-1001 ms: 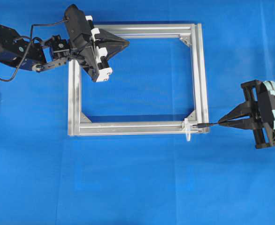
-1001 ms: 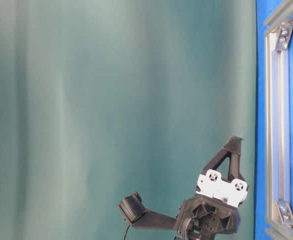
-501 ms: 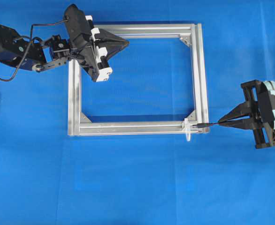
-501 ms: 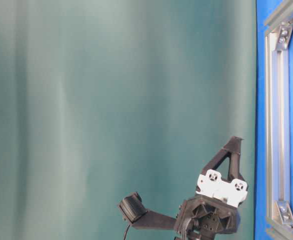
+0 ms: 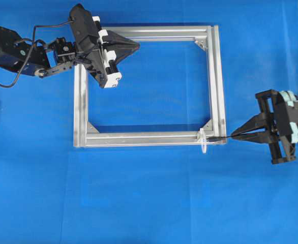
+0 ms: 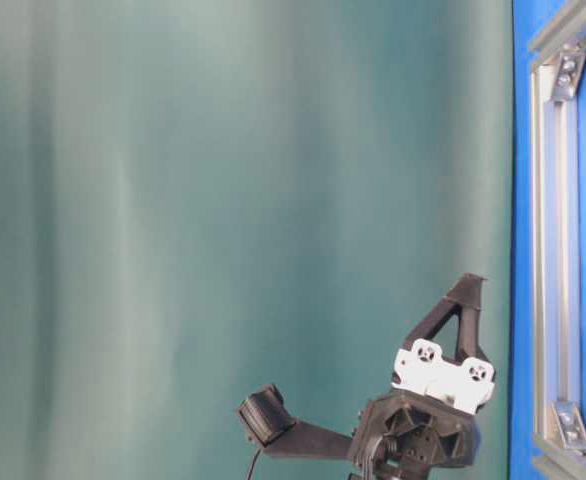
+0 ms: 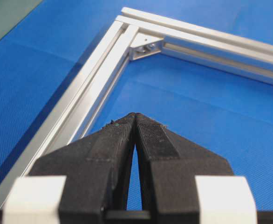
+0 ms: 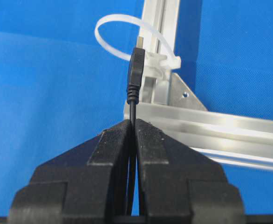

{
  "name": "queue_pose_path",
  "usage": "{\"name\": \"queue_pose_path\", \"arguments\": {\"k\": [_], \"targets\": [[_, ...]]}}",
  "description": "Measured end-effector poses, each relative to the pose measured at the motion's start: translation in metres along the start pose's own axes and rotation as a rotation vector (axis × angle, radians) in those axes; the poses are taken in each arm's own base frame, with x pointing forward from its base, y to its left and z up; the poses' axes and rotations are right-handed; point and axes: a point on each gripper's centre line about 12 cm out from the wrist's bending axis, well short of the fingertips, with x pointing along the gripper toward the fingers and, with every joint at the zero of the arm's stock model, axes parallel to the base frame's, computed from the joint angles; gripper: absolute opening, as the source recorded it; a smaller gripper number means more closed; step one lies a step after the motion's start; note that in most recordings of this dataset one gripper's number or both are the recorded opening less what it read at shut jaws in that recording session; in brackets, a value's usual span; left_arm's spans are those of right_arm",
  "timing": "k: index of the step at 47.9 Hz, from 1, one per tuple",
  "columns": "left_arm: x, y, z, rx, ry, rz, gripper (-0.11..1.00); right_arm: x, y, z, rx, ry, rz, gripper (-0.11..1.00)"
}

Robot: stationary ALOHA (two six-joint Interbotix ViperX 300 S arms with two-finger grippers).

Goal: Insert the wire through the string loop located on the right side.

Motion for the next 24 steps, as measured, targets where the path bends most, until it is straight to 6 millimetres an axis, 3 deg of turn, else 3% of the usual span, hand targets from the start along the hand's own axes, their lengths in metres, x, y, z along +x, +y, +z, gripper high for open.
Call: {"name": "queue_pose_path", "arguments": {"k": [24], "targets": [[0.0, 0.0, 0.0, -0.01, 0.0, -0.001, 0.0, 0.039, 0.003, 0.018, 0.003, -0.029, 0.001, -0.03]]}}
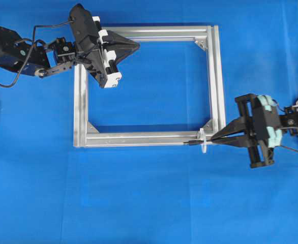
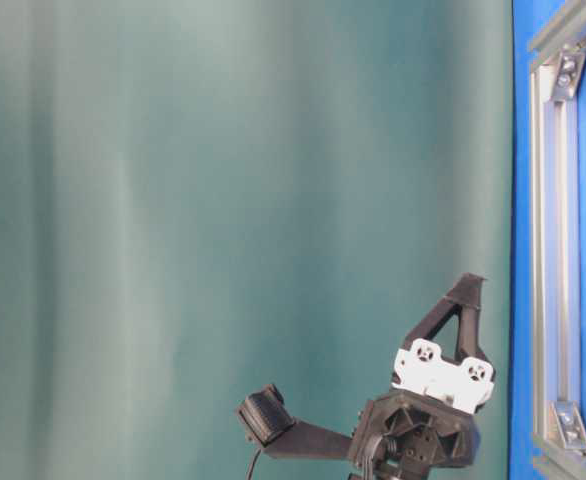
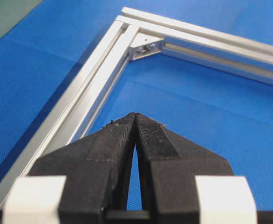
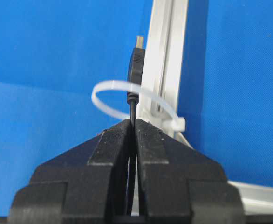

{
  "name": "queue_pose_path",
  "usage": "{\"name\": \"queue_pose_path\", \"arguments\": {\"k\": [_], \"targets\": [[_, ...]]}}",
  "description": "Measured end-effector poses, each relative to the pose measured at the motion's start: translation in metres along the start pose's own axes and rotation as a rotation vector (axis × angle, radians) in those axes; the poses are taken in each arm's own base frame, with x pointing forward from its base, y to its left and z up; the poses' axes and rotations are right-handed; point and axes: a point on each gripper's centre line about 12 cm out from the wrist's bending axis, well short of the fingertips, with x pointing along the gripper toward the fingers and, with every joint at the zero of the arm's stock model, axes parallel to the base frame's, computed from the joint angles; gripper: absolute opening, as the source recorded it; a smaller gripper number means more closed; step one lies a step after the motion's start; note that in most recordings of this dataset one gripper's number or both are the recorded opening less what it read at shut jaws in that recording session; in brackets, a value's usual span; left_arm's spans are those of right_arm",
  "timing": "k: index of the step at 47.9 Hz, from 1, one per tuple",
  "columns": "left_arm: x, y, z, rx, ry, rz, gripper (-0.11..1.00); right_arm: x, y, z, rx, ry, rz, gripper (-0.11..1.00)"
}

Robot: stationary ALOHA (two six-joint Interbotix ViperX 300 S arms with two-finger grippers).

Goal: Insert the wire through the string loop located on the right side.

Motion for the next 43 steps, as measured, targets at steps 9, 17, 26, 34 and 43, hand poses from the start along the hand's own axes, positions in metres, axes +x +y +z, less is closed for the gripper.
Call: {"name": "queue_pose_path", "arguments": {"k": [9, 17, 26, 34, 43], "targets": [[0.0, 0.0, 0.0, 0.0, 0.0, 0.0, 0.0, 0.008, -0.001, 0.005, 0.002, -0.001, -0.005, -0.03], [0.0, 0.0, 0.001, -0.001, -0.002, 0.001, 0.0, 0.008, -0.001, 0.005, 0.005, -0.002, -0.005, -0.03], [0.0, -0.003, 0.0, 0.0, -0.001, -0.008, 0.0, 0.008, -0.001, 0.005, 0.003, -0.001, -0.005, -0.03], [-0.003, -0.03, -0.003, 0.017, 0.005, -0.076, 0.0, 0.008, -0.001, 0.005, 0.005, -0.001, -0.005, -0.03], [-0.012, -0.081, -0.008, 0.041, 0.012, -0.207, 0.0, 0.008, -0.001, 0.005, 0.002, -0.001, -0.006, -0.03]]}}
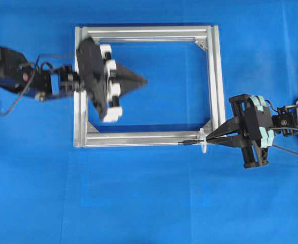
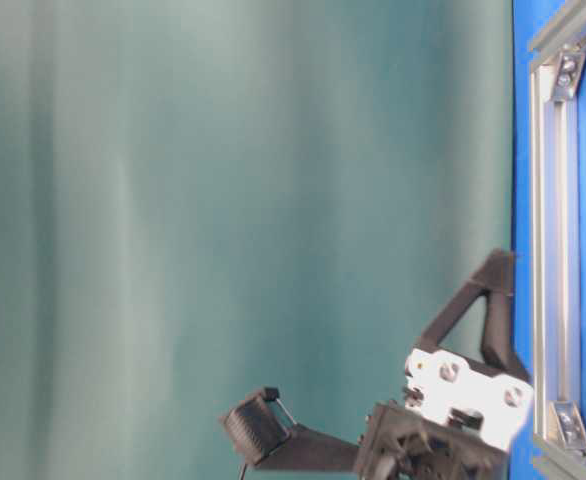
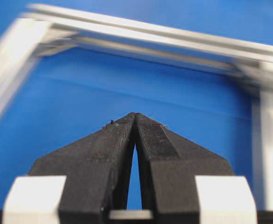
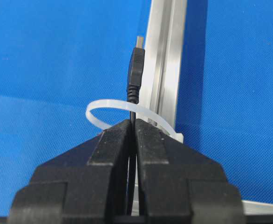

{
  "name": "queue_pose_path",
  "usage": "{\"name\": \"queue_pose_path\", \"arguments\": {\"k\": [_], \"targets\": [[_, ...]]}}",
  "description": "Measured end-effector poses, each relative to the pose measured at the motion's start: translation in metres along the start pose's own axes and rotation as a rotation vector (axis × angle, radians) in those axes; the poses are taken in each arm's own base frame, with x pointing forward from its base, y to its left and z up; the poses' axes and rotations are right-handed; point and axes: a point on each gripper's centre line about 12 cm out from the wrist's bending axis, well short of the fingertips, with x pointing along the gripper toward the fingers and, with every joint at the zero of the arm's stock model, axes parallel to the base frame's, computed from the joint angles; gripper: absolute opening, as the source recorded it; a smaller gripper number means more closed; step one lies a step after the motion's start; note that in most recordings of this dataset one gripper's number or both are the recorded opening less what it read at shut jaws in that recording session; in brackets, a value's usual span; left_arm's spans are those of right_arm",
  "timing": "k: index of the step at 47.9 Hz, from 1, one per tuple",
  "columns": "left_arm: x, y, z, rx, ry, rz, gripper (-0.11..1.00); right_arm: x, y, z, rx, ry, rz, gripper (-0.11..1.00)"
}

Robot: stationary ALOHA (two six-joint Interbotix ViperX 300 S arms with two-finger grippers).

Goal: Insert the wire through the string loop located on the right side.

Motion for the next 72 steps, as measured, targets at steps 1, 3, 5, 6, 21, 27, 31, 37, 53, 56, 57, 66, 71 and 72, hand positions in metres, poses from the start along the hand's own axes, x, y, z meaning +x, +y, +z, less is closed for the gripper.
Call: {"name": "queue_pose_path", "arguments": {"k": [1, 3, 5, 6, 21, 27, 31, 37, 53, 56, 57, 66, 71, 72], "targets": [[0.0, -0.005, 0.0, 0.0, -0.001, -0.012, 0.0, 0.0, 0.0, 0.0, 0.0, 0.0, 0.0, -0.03], [-0.001, -0.017, -0.002, -0.003, 0.003, -0.043, 0.0, 0.0, 0.0, 0.0, 0.001, 0.0, 0.001, -0.03], [-0.002, -0.028, -0.003, 0.003, 0.006, -0.071, 0.0, 0.0, 0.0, 0.0, 0.001, 0.0, -0.001, -0.03], [-0.003, -0.033, -0.003, 0.002, 0.007, -0.084, 0.0, 0.0, 0.0, 0.0, 0.001, 0.0, -0.001, -0.03], [-0.016, -0.094, -0.014, -0.002, 0.049, -0.239, 0.0, 0.0, 0.0, 0.0, 0.001, 0.0, -0.001, -0.03], [-0.017, -0.096, -0.017, 0.002, 0.071, -0.245, 0.0, 0.0, 0.0, 0.0, 0.001, 0.0, 0.001, -0.03], [-0.014, -0.097, -0.014, -0.002, 0.068, -0.244, 0.0, 0.0, 0.0, 0.0, 0.001, 0.001, -0.001, -0.03], [-0.002, -0.095, -0.007, -0.008, 0.058, -0.231, 0.0, 0.0, 0.0, 0.0, 0.001, 0.001, -0.001, -0.03], [0.063, -0.095, 0.026, -0.014, 0.067, -0.192, 0.0, 0.0, 0.0, 0.0, 0.0, 0.0, 0.0, -0.03], [0.074, -0.096, 0.033, -0.016, 0.08, -0.188, 0.0, 0.0, 0.0, 0.0, 0.0, 0.002, 0.0, -0.03], [0.076, -0.096, 0.034, -0.015, 0.085, -0.187, 0.0, 0.0, 0.0, 0.0, 0.0, 0.002, 0.0, -0.03], [0.087, -0.099, 0.039, -0.017, 0.105, -0.185, 0.0, 0.0, 0.0, 0.0, 0.0, 0.0, 0.0, -0.03], [0.087, -0.099, 0.038, -0.017, 0.108, -0.185, 0.0, 0.0, 0.0, 0.0, 0.0, 0.002, 0.0, -0.03], [0.087, -0.099, 0.038, -0.018, 0.11, -0.185, 0.0, 0.0, 0.0, 0.0, 0.001, 0.0, 0.001, -0.03]]}}
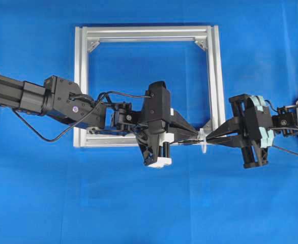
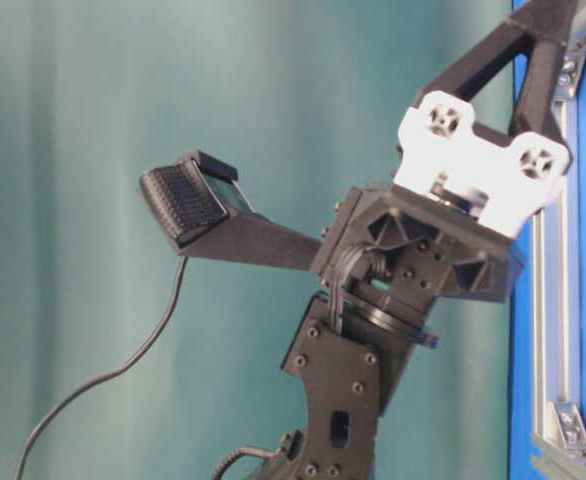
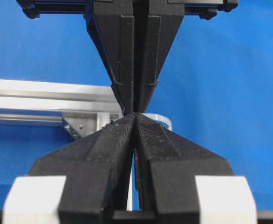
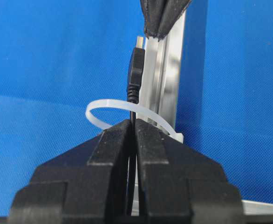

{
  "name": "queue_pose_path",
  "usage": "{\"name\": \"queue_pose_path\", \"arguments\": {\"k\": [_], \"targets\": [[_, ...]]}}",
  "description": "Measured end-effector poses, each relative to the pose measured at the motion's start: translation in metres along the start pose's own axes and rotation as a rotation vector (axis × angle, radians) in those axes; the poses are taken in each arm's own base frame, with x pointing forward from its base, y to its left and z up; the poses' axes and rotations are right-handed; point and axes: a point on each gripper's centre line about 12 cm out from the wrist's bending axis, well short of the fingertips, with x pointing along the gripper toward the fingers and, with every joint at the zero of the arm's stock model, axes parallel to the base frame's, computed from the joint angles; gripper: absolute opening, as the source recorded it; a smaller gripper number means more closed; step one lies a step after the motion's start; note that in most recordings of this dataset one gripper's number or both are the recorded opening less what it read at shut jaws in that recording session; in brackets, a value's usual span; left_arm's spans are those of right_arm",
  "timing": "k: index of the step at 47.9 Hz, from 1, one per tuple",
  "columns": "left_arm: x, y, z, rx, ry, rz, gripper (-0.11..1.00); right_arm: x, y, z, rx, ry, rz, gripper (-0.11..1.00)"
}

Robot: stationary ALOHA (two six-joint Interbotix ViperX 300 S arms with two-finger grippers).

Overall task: Insert the wire through the string loop located on the right side.
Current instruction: 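Move the left gripper to the plug beyond the loop and grasp it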

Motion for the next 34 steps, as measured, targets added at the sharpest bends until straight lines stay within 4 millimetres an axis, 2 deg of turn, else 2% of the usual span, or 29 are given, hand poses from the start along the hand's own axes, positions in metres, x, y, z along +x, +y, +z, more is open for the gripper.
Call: {"name": "queue_pose_path", "arguments": {"k": [9, 12, 15, 21, 26, 29, 34], "targets": [[0.0, 0.0008, -0.0006, -0.011, 0.006, 0.002, 0.01, 0.0, 0.0, -0.0002, 0.0, 0.002, 0.0, -0.03], [0.0, 0.0001, -0.0007, -0.012, 0.006, 0.0, 0.05, 0.0, 0.0, -0.0002, 0.0, 0.002, 0.0, -0.03], [0.0, 0.0001, -0.0009, -0.012, 0.008, 0.001, 0.19, 0.0, -0.0004, 0.0001, 0.001, 0.0, -0.001, -0.03], [-0.0003, 0.0, -0.0006, -0.012, 0.009, 0.001, 0.59, 0.0, -0.0003, -0.0001, -0.001, 0.001, -0.001, -0.03], [-0.0001, -0.0005, -0.0028, -0.013, 0.023, 0.001, 0.85, 0.0, -0.0004, -0.0001, 0.001, 0.001, -0.002, -0.03], [-0.0001, -0.0005, -0.0036, -0.012, 0.029, 0.001, 0.9, 0.0, -0.0004, -0.0001, 0.001, 0.001, -0.002, -0.03], [-0.0001, -0.0004, -0.0043, -0.013, 0.035, 0.002, 0.86, 0.0, -0.0004, -0.0005, -0.001, 0.004, -0.001, -0.03]]}}
